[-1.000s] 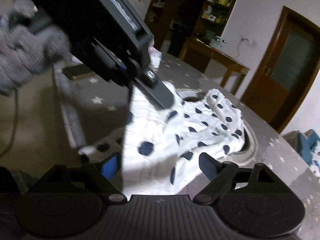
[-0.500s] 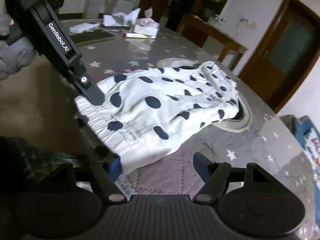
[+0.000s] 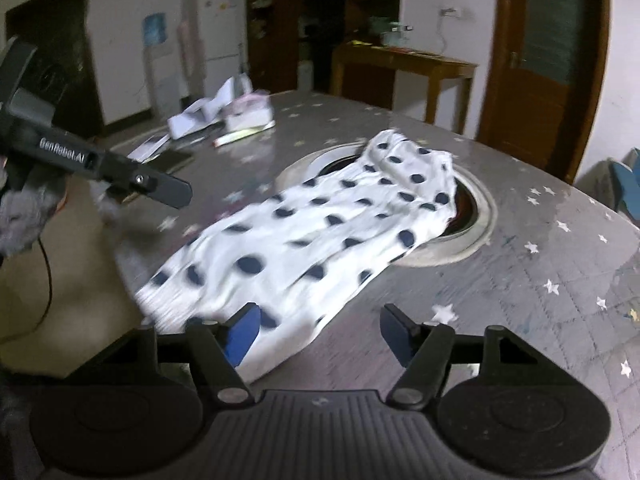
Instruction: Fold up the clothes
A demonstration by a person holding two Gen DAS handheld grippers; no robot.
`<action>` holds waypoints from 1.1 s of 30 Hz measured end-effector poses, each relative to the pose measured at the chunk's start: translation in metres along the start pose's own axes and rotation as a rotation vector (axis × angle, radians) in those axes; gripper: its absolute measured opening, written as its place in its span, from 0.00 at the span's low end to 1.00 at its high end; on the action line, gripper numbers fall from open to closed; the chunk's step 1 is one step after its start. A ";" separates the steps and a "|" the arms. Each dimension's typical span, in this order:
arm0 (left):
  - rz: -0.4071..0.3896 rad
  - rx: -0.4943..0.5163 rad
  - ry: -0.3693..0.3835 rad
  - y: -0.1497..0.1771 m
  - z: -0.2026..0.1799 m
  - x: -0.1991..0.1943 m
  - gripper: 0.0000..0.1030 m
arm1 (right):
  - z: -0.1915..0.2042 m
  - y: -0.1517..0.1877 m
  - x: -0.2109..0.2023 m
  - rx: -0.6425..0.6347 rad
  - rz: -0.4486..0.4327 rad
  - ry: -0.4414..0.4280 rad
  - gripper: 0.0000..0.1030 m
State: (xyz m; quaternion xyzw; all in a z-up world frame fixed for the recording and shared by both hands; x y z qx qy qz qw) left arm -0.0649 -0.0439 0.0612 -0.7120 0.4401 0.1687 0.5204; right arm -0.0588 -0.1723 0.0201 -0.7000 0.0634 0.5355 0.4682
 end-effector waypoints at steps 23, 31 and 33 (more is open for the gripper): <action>0.078 0.074 -0.040 -0.043 0.007 0.071 0.23 | -0.135 -0.058 0.114 0.418 -0.010 -0.168 0.41; 0.148 0.205 -0.048 -0.064 -0.024 0.124 0.24 | -0.142 -0.078 0.126 0.434 -0.019 -0.280 0.40; 0.162 0.219 -0.049 -0.069 -0.028 0.138 0.24 | -0.142 -0.086 0.125 0.441 -0.031 -0.324 0.38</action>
Point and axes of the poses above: each gripper's, at about its wrist camera, not at the fingertips, and x roughly the way its jaws point, z to its left, y to its underside, the point moved 8 cm from there along x, roughly the way its jaws point, and after that the axes turned 13 degrees about z, right-handed, at the moved point
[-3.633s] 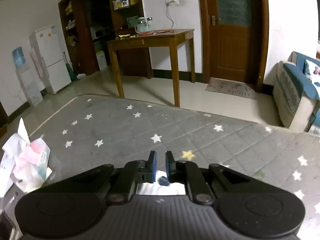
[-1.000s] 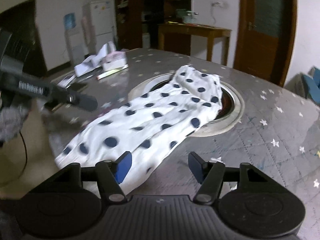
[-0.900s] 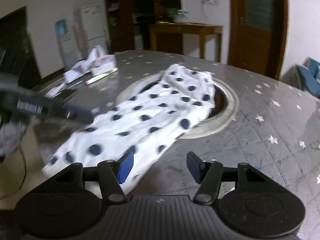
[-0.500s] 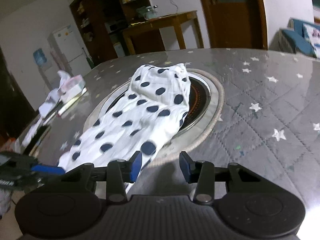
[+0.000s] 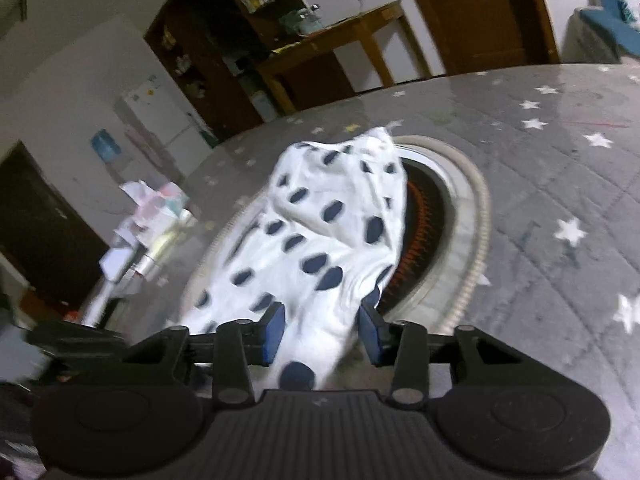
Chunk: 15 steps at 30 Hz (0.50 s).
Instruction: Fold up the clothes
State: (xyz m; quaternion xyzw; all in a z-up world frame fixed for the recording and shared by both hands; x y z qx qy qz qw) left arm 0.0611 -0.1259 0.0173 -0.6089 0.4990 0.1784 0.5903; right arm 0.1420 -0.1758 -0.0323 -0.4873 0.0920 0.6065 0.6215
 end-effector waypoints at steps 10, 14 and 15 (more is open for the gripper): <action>0.041 -0.108 0.007 -0.019 0.023 0.038 0.27 | 0.021 -0.033 -0.017 -0.021 -0.057 -0.196 0.38; 0.027 -0.160 0.068 -0.017 0.034 0.035 0.28 | 0.002 -0.027 -0.028 -0.014 -0.079 -0.124 0.38; 0.022 -0.172 0.083 -0.017 0.037 0.034 0.28 | -0.005 -0.022 -0.028 -0.010 -0.073 -0.103 0.38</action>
Point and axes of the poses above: each gripper's, at about its wrist camera, not at the fingertips, and x roughly the way its jaws point, z to its left, y to its underside, the point moved 8 cm from there along x, roughly the way its jaws point, and after that the axes turned 13 degrees about z, right-handed, at the moved point
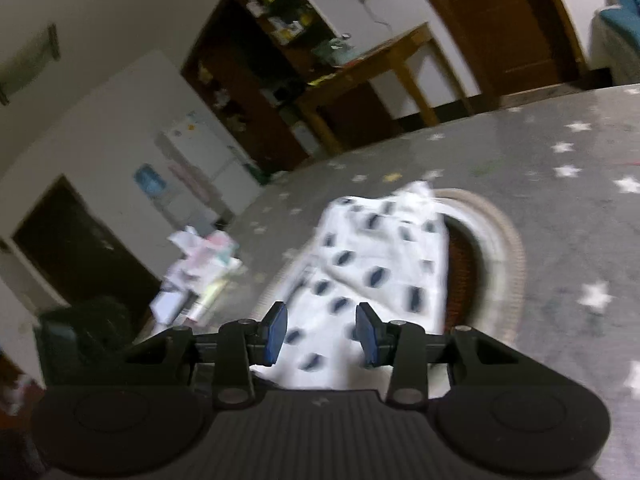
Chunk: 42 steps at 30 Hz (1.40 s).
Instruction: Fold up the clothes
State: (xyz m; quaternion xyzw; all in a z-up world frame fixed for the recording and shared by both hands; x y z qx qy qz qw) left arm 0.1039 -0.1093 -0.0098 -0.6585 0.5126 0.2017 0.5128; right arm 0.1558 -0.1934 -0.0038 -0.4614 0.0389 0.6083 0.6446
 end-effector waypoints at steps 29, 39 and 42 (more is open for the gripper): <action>-0.005 0.061 -0.015 0.047 0.010 -0.033 0.28 | -0.009 0.039 -0.005 -0.039 0.030 0.196 0.06; -0.048 0.260 -0.108 0.074 -0.020 -0.055 0.29 | -0.005 0.044 -0.008 -0.091 0.047 0.366 0.11; -0.066 0.314 -0.077 0.080 -0.036 -0.060 0.29 | 0.013 0.039 -0.012 -0.147 0.029 0.347 0.11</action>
Point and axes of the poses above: each gripper's, at about its wrist camera, not at the fingertips, and x roughly the way its jaws point, z to its left, y to its underside, the point moved 8 cm from there along x, roughly the way its jaws point, and after that the axes turned 13 degrees about z, right-handed, at the moved point
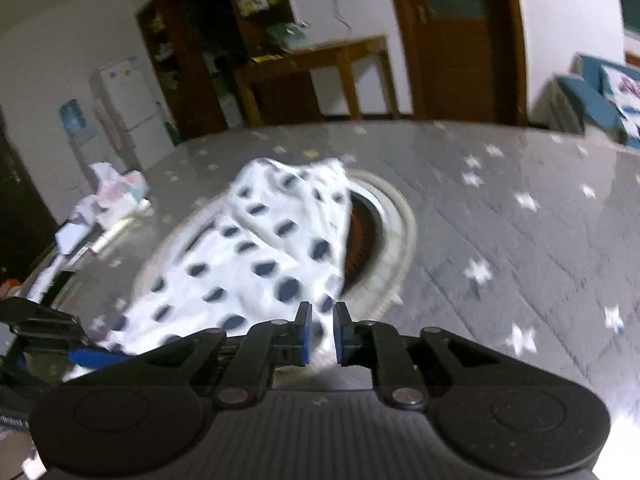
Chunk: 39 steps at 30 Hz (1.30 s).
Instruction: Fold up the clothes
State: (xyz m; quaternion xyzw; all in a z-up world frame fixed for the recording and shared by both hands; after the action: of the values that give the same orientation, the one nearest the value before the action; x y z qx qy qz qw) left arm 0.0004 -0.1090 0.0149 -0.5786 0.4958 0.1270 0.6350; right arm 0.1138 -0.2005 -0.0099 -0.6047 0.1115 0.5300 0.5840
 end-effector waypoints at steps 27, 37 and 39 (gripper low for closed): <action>0.048 -0.012 0.166 0.028 -0.011 0.017 0.37 | 0.033 -0.038 0.088 -0.173 0.157 0.099 0.33; 0.037 -0.043 0.235 0.033 -0.007 0.015 0.39 | 0.049 -0.096 0.135 -0.202 0.142 0.111 0.33; 0.034 -0.051 0.242 0.033 -0.006 0.015 0.39 | 0.044 -0.104 0.149 -0.202 0.145 0.155 0.33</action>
State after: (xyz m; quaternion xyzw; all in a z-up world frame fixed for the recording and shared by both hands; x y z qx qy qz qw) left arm -0.0200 -0.1109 -0.0162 -0.5972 0.5754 0.0796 0.5532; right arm 0.2316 -0.0616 -0.0533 -0.6897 0.1457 0.5313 0.4699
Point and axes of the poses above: each gripper's, at about its wrist camera, not at the fingertips, and x roughly the way its jaws point, z to its left, y to its underside, the point moved 8 cm from there along x, roughly the way its jaws point, and after that the axes turned 13 degrees about z, right-handed, at the moved point
